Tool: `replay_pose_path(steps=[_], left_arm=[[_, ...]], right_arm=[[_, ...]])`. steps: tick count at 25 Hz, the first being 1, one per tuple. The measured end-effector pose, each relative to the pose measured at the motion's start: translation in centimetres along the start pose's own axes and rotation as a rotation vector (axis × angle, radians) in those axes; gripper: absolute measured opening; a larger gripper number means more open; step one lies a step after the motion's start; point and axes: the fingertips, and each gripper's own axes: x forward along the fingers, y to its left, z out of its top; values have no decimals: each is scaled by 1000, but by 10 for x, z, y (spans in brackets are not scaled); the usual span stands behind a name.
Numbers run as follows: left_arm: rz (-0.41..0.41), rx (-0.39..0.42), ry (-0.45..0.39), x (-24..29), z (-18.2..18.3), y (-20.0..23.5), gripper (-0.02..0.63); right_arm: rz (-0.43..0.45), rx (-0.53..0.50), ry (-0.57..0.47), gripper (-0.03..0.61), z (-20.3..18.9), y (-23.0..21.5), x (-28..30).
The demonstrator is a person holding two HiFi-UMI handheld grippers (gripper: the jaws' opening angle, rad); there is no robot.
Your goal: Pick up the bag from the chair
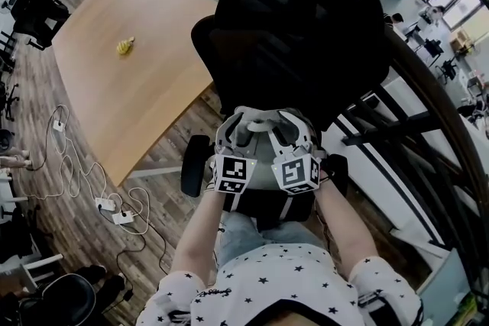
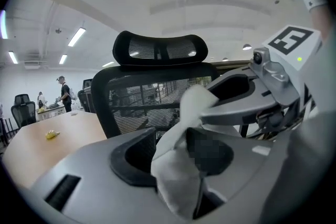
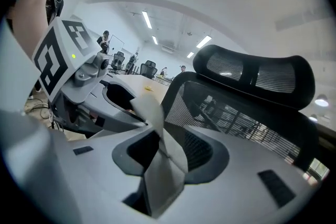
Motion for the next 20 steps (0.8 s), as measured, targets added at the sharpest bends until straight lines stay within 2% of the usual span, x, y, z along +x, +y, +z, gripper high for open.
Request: replay_pose_path(steps=[5, 10, 14, 20], left_arm=[[3, -17, -18, 8, 20, 5, 162], [13, -39, -38, 10, 24, 0, 67], [40, -70, -60, 3, 27, -5, 25], [39, -78, -75, -17, 38, -19, 14]], right_arm=[[16, 51, 9, 125, 3, -7, 10], [59, 165, 3, 11, 6, -3, 14], [57, 220, -25, 2, 8, 0, 7], [35, 299, -81, 2, 21, 5, -16]])
